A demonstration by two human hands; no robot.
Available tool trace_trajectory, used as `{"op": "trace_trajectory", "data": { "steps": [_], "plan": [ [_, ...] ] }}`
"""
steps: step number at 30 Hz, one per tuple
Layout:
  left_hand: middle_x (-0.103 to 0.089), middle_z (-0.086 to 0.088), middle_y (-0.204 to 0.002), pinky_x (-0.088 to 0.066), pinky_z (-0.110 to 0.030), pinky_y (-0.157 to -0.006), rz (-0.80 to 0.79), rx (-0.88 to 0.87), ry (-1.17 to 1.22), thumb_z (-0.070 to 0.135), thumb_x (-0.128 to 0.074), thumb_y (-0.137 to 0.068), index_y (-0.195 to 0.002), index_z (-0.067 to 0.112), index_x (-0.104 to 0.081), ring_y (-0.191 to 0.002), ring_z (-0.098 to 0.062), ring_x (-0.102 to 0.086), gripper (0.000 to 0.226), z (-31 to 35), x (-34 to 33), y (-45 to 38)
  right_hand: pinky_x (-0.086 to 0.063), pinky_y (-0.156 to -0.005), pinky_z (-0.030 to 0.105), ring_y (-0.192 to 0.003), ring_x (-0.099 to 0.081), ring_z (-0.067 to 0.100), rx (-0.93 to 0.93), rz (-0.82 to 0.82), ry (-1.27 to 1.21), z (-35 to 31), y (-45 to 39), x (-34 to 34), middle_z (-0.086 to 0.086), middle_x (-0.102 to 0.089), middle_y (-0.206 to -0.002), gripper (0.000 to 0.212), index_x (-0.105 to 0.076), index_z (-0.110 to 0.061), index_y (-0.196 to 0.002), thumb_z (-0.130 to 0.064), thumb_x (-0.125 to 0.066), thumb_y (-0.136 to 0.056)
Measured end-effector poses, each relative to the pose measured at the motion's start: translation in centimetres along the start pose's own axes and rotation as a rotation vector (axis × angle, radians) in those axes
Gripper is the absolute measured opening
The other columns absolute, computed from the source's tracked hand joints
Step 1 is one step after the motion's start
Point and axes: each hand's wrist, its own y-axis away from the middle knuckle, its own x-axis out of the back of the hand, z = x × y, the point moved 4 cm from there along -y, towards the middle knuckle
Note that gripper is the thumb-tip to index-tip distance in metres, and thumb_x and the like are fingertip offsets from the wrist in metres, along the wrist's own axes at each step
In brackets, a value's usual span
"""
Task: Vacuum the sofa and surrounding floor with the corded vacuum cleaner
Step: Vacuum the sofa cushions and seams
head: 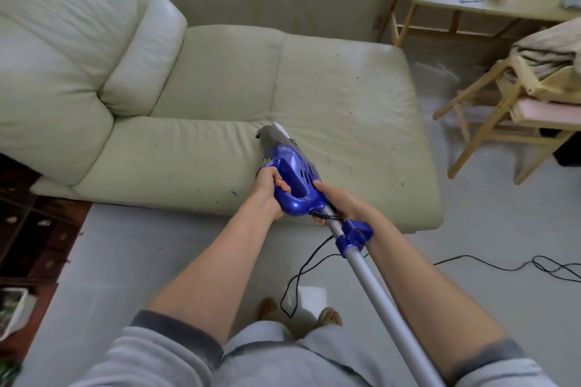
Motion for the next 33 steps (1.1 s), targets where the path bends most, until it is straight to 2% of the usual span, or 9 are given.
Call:
{"op": "trace_trajectory", "data": {
  "steps": [6,12,15,19,24,28,33],
  "plan": [
    [-0.031,0.006,-0.039,-0.028,-0.012,-0.034,-0.049,0.004,-0.060,0.001,-0.033,-0.078,-0.061,0.016,-0.032,-0.029,-0.007,-0.028,0.023,-0.3,-0.8,-0.1,-0.049,-0.042,0.025,-0.047,-0.060,0.018,0.024,0.036,-0.059,0.4,0.6,0.7,0.010,-0.063,-0.071,0.040,-0.056,-0.003,-0.110,-0.039,-0.058,-0.094],
    [-0.030,0.006,-0.040,-0.028,-0.013,-0.035,-0.120,0.032,-0.158,0.001,-0.033,-0.076,-0.059,0.017,-0.031,-0.029,-0.007,-0.027,0.023,-2.2,-4.7,0.3,-0.049,-0.041,0.025,-0.046,-0.058,0.019,0.058,0.121,-0.129,0.8,3.1,4.4,0.010,-0.063,-0.061,0.034,-0.058,-0.006,-0.092,-0.039,-0.054,-0.097],
    [-0.030,0.006,-0.039,-0.028,-0.013,-0.035,-0.169,0.057,-0.227,0.001,-0.034,-0.074,-0.058,0.017,-0.030,-0.030,-0.008,-0.028,0.024,-4.0,-7.5,1.0,-0.049,-0.042,0.025,-0.045,-0.058,0.018,0.077,0.173,-0.186,1.2,4.8,7.3,0.008,-0.063,-0.058,0.033,-0.058,-0.007,-0.091,-0.038,-0.054,-0.097],
    [-0.031,0.005,-0.036,-0.029,-0.011,-0.035,-0.228,0.069,-0.272,0.001,-0.037,-0.054,-0.059,0.017,-0.031,-0.028,-0.008,-0.028,0.017,-6.3,-11.2,1.8,-0.050,-0.043,0.024,-0.045,-0.059,0.017,0.083,0.225,-0.239,1.9,6.2,11.0,0.008,-0.063,-0.063,0.033,-0.058,-0.007,-0.093,-0.039,-0.053,-0.097],
    [-0.033,0.005,-0.038,-0.030,-0.012,-0.036,-0.240,0.103,-0.351,0.001,-0.036,-0.075,-0.057,0.017,-0.032,-0.030,-0.007,-0.030,0.024,-9.6,-14.8,1.3,-0.050,-0.043,0.023,-0.047,-0.057,0.017,0.088,0.249,-0.309,2.9,7.5,15.3,0.008,-0.061,-0.064,0.031,-0.057,-0.007,-0.091,-0.037,-0.052,-0.098],
    [-0.033,0.005,-0.037,-0.030,-0.016,-0.039,-0.243,0.099,-0.407,-0.001,-0.035,-0.068,-0.057,0.016,-0.031,-0.030,-0.008,-0.030,0.021,-12.3,-19.2,1.1,-0.048,-0.041,0.021,-0.043,-0.057,0.015,0.079,0.252,-0.345,2.9,8.2,19.8,0.008,-0.061,-0.060,0.032,-0.056,-0.007,-0.092,-0.037,-0.049,-0.099],
    [-0.033,0.005,-0.036,-0.031,-0.018,-0.040,-0.240,0.105,-0.434,-0.001,-0.035,-0.070,-0.057,0.016,-0.032,-0.031,-0.007,-0.030,0.022,-15.1,-24.0,0.5,-0.048,-0.040,0.021,-0.041,-0.056,0.015,0.066,0.275,-0.355,2.4,8.7,25.2,0.007,-0.061,-0.058,0.033,-0.056,-0.007,-0.089,-0.037,-0.050,-0.099]
  ]
}}
